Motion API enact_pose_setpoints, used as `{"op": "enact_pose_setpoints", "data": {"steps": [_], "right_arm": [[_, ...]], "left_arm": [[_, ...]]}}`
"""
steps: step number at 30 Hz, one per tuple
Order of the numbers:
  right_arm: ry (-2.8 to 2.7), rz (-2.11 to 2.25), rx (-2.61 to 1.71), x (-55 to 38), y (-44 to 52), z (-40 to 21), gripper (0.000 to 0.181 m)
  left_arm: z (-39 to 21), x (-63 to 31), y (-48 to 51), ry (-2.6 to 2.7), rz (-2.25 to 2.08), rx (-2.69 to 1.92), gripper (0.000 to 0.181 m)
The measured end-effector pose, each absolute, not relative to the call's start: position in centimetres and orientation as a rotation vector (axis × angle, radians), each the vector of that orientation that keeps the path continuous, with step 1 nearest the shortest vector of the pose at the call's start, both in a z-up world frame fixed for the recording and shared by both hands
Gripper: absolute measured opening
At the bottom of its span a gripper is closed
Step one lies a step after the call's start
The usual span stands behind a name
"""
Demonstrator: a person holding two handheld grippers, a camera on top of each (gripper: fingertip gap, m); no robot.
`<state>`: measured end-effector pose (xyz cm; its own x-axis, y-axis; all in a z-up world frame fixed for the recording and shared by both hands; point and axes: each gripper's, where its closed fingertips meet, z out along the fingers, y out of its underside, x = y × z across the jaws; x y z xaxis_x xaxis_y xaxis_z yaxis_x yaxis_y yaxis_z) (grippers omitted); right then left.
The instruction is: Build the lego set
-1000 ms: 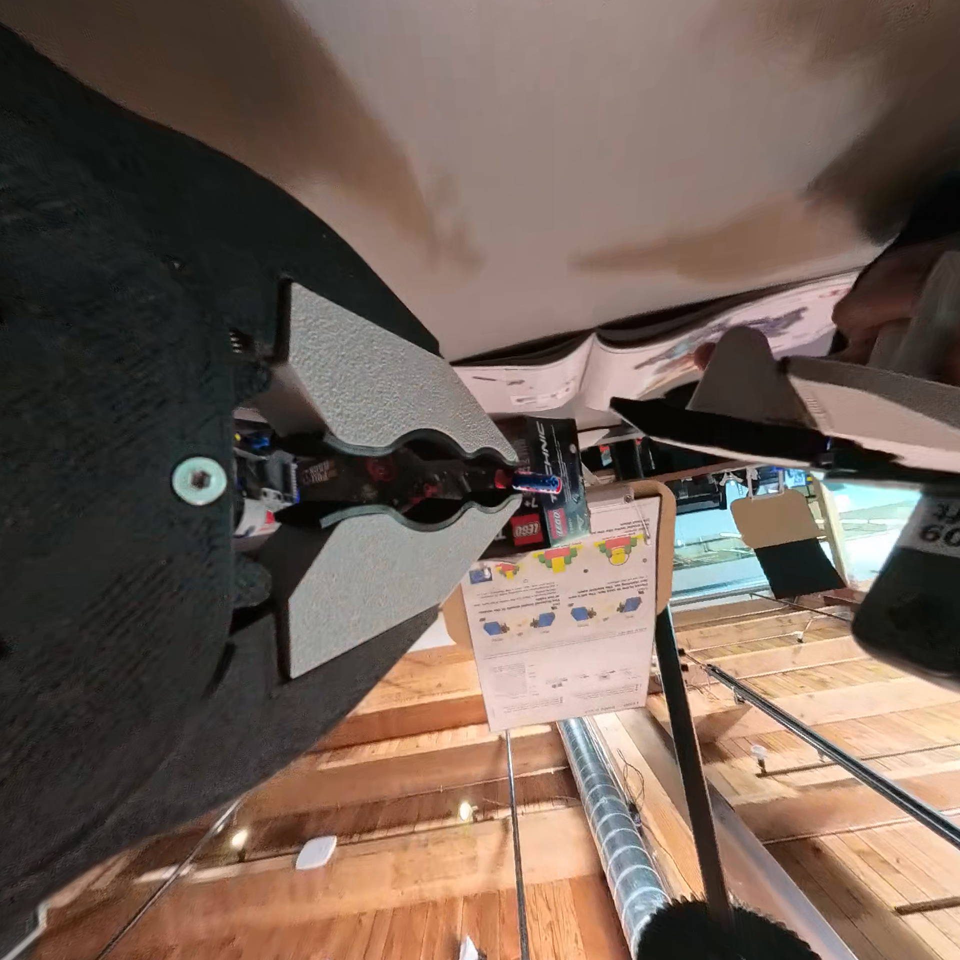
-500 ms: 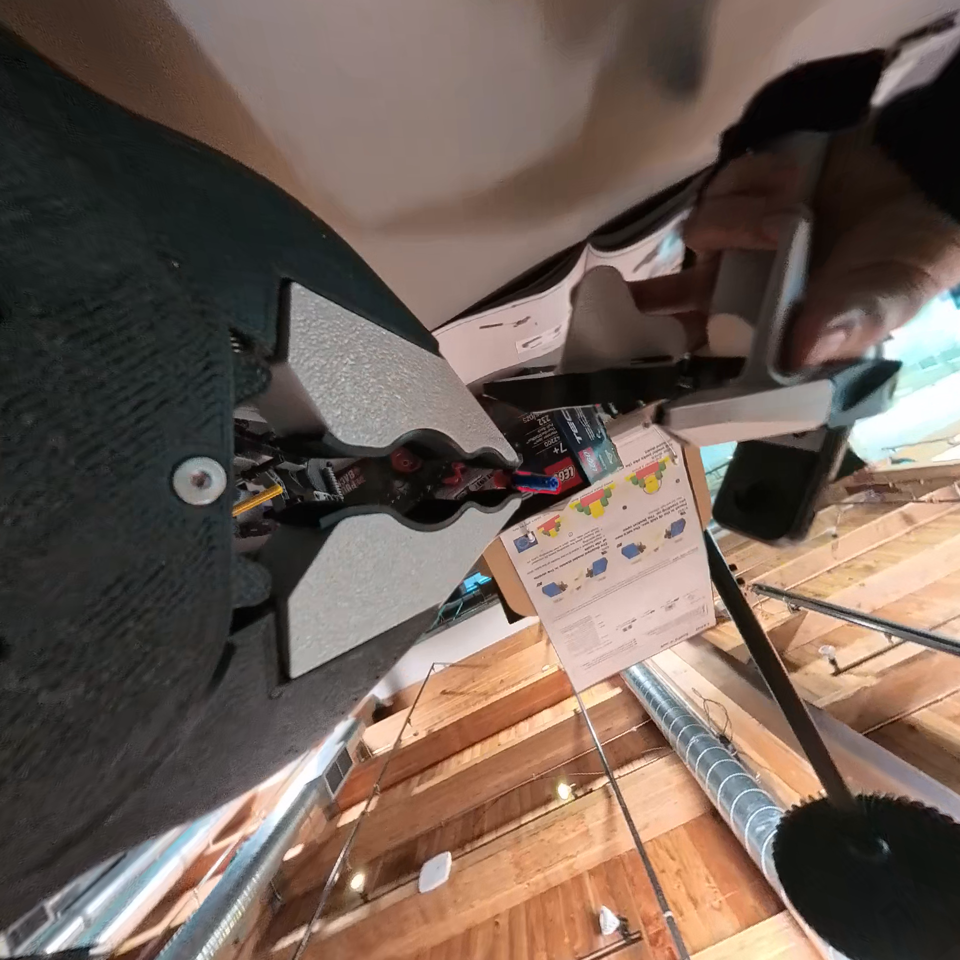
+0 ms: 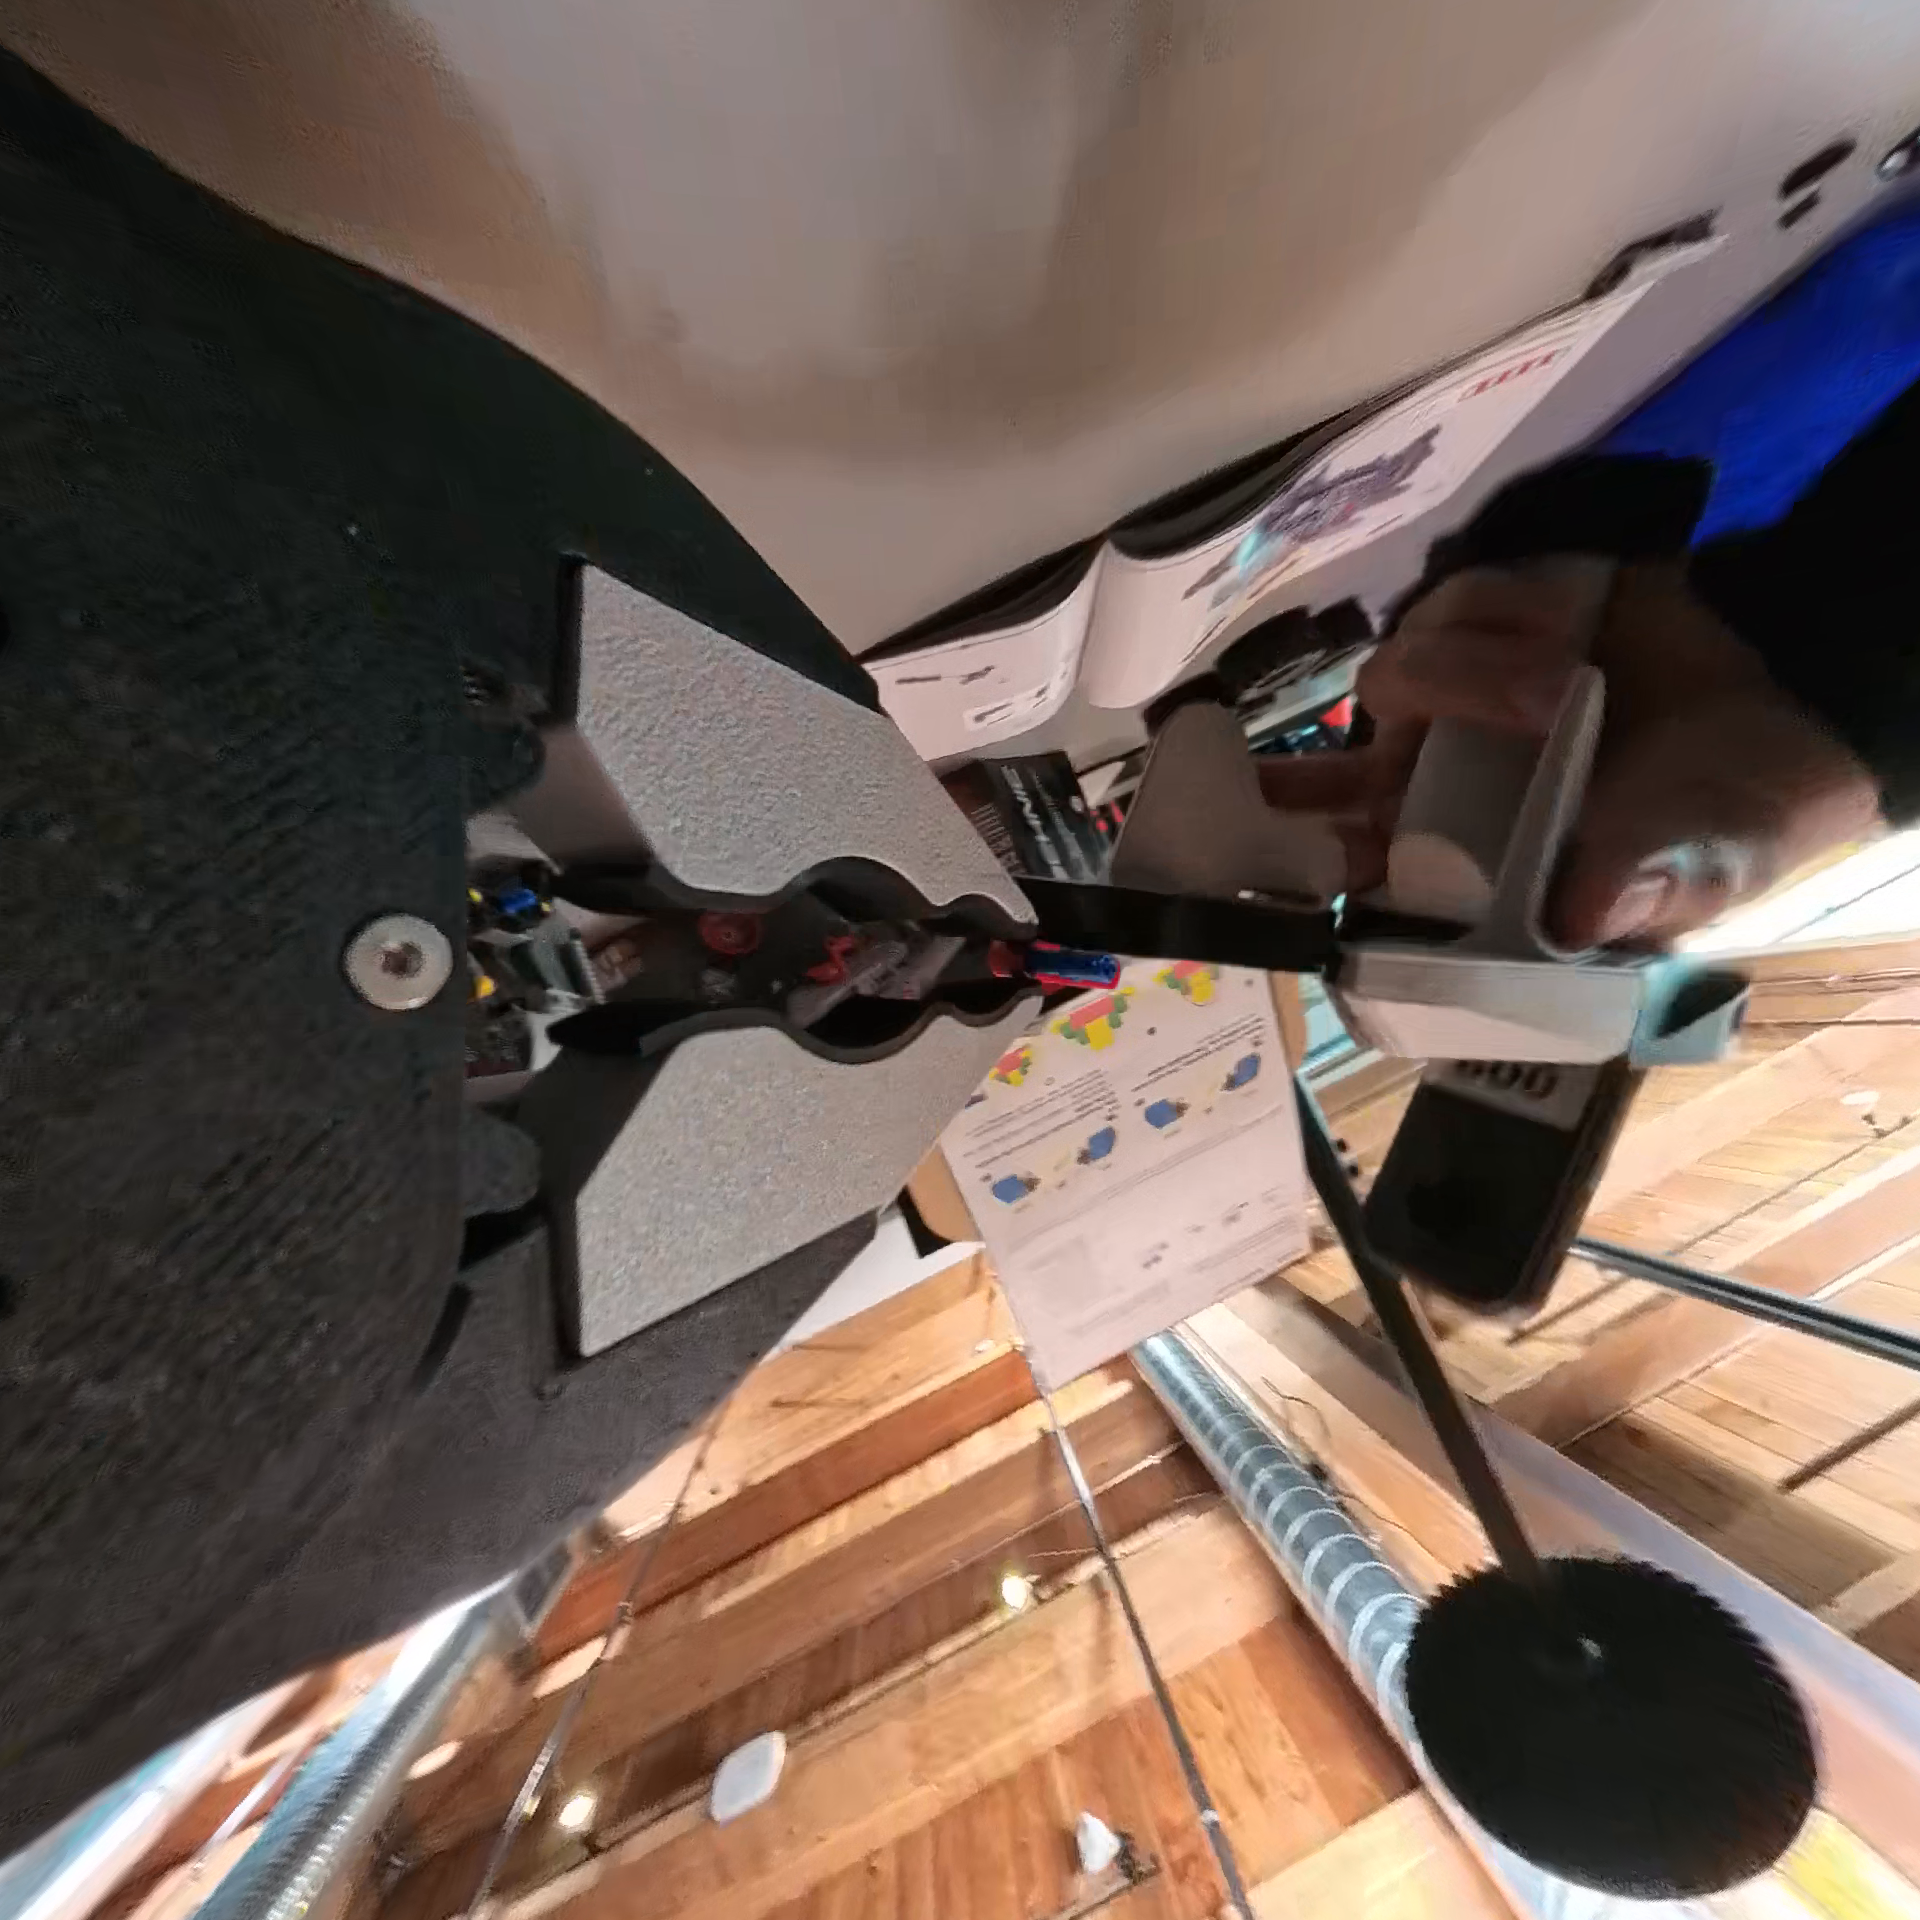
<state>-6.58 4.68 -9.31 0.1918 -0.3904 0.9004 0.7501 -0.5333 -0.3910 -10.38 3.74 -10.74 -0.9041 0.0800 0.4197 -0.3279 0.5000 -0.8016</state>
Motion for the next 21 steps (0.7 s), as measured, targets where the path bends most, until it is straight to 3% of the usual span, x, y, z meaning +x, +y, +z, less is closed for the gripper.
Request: {"op": "enact_pose_setpoints", "data": {"steps": [9,14,21], "right_arm": [[-0.578,-1.627,-1.583,-7.9,7.8,-11.3,0.005],[-0.667,-1.675,-1.616,-8.1,8.4,-12.2,0.005],[-0.774,-1.67,-1.615,-9.3,9.7,-13.2,0.005]], "left_arm": [[-12.6,-8.8,8.5,-2.976,1.029,0.018,0.074],[-12.7,-8.2,8.9,-3.34,0.858,-0.184,0.058],[-14.4,-10.3,9.6,-3.292,0.644,-0.023,0.061]]}}
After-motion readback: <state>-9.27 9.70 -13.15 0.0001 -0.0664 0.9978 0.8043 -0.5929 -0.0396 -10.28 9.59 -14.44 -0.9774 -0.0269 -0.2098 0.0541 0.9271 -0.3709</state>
